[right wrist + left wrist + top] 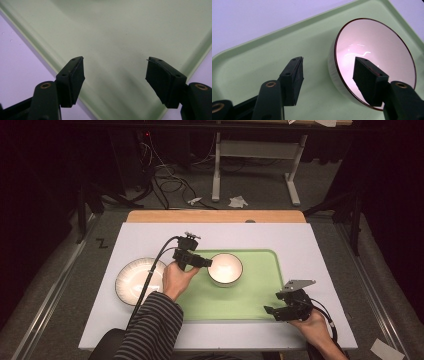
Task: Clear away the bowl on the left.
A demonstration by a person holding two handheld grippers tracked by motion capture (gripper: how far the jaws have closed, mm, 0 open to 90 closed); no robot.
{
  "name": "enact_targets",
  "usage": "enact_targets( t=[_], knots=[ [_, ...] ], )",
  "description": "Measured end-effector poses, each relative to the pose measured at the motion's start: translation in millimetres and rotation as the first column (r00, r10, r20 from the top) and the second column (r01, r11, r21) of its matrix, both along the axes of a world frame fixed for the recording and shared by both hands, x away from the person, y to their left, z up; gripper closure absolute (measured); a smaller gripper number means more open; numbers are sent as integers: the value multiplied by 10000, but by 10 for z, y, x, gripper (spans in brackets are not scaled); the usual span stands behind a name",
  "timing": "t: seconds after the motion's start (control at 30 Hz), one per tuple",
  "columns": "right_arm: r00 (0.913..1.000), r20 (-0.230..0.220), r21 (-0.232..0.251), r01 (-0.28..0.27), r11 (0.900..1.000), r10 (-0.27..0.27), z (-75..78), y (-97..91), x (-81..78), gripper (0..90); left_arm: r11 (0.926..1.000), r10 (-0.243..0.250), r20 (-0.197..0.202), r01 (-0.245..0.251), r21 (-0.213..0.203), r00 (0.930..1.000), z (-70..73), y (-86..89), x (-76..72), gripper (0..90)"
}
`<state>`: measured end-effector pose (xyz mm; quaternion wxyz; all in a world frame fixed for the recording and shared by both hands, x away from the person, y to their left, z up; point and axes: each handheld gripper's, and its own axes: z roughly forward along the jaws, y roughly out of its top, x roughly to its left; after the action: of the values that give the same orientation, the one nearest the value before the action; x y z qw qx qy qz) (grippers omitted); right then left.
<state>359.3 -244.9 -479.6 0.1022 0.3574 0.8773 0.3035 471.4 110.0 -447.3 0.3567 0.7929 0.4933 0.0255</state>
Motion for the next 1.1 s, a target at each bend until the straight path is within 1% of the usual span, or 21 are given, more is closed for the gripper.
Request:
enact_targets(
  t=[0.07,0.13,0.17,0.2,0.3,0.37,0.43,0.47,0.57,0.67,0.77,0.87,0.97,1.0,1.1],
  knots=[
    [10000,3,-17,5,10000,-5,2,6,-4,324,10000,57,0,-57,10,10000,8,19,-22,414],
    [10000,-4,-42,64,10000,-64,7,8,-8,324,9998,35,22,-36,183,10000,32,47,-48,412],
    [10000,42,-54,22,10000,-22,6,2,-5,324,9998,17,66,-18,184,10000,44,55,-59,412],
    [10000,-4,-36,72,10000,-72,5,1,-5,323,9998,-1,82,-1,213,10000,61,64,-69,412],
    [9999,-36,-33,94,10000,-94,7,-5,-3,322,9999,-30,206,27,159,9998,109,93,-98,407],
    [9999,-49,7,106,9999,-106,4,1,-3,322,9998,-61,241,56,195,9997,127,108,-111,406],
    [10000,19,-89,61,9999,-60,5,3,-3,322,9996,-87,268,80,258,9996,142,127,-126,403],
    [9999,-25,-20,106,9999,-106,7,7,-7,322,9997,-46,291,39,228,9996,149,137,-134,400],
    [9999,-62,-19,107,9999,-107,2,3,-1,322,9999,39,361,-44,115,9993,178,181,-157,395],
    [9999,-53,13,124,9999,-124,4,3,-2,322,9998,-36,342,30,187,9994,200,214,-173,375],
    [10000,4,-33,59,10000,-59,2,3,-1,322,9996,11,383,-22,286,9993,219,231,-204,340],
    [10000,1,-59,95,9999,-95,4,5,-4,322,9997,-11,440,0,247,9990,245,259,-227,335],
    [9999,-94,0,114,9999,-114,4,3,0,323,9997,-34,508,22,223,9987,271,291,-241,341],
    [9999,-57,-5,94,10000,-94,2,5,0,323,9997,-28,560,15,236,9984,277,305,-252,341],
    [10000,-24,-49,88,9999,-88,5,8,-3,323,9995,-72,528,55,320,9986,269,320,-272,331]
  ],
)
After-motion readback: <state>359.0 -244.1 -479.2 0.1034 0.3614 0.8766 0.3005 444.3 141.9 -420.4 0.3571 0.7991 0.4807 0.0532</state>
